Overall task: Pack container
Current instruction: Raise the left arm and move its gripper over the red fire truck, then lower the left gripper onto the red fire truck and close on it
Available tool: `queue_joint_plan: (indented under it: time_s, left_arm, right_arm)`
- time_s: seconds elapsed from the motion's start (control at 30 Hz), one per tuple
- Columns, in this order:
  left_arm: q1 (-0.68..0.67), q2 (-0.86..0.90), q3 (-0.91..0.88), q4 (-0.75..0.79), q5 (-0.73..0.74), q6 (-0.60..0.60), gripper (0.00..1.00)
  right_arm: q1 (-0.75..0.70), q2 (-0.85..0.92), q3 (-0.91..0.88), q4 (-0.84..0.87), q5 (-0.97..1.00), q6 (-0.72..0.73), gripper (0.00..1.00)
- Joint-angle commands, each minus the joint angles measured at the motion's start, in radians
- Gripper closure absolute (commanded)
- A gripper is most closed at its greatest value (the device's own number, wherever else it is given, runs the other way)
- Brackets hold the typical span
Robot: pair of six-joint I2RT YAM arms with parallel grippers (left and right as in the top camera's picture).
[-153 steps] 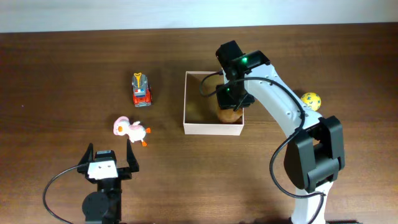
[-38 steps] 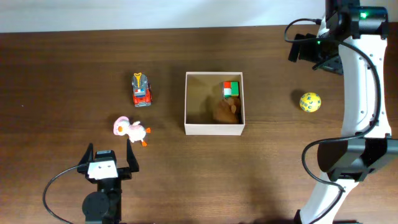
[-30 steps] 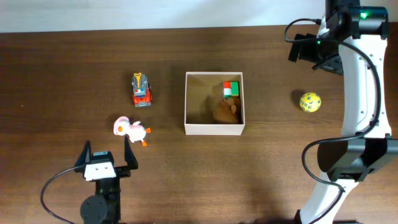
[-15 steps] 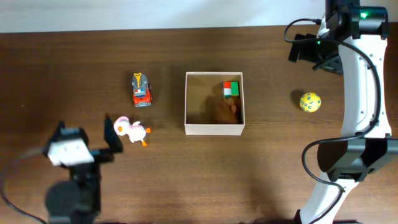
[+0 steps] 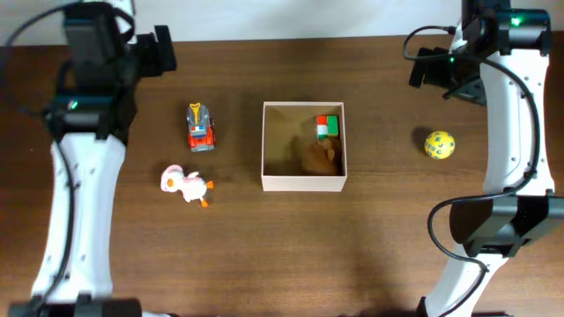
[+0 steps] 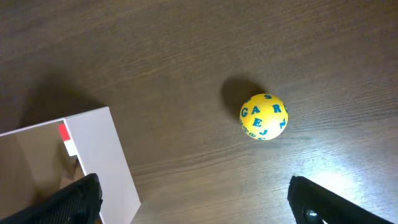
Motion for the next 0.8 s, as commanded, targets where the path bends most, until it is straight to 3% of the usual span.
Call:
queue_joint_plan:
  time_s: [0.0, 0.2, 0.77]
  left_arm:
    - [0.004, 0.108, 0.024, 0.012, 0.091, -0.003, 0.01]
    - [0.004, 0.233, 0.024, 0.012, 0.196, -0.003, 0.01]
    - [-0.025, 0.434, 0.023, -0.014, 0.216, -0.003, 0.0]
  right_arm:
    - [0.0, 0.0, 0.016, 0.0, 0.008, -0.006, 0.01]
    - [0.0, 0.0, 0.016, 0.0, 0.008, -0.006, 0.01]
    - [0.0, 0.0, 0.016, 0.0, 0.009, -0.006, 0.01]
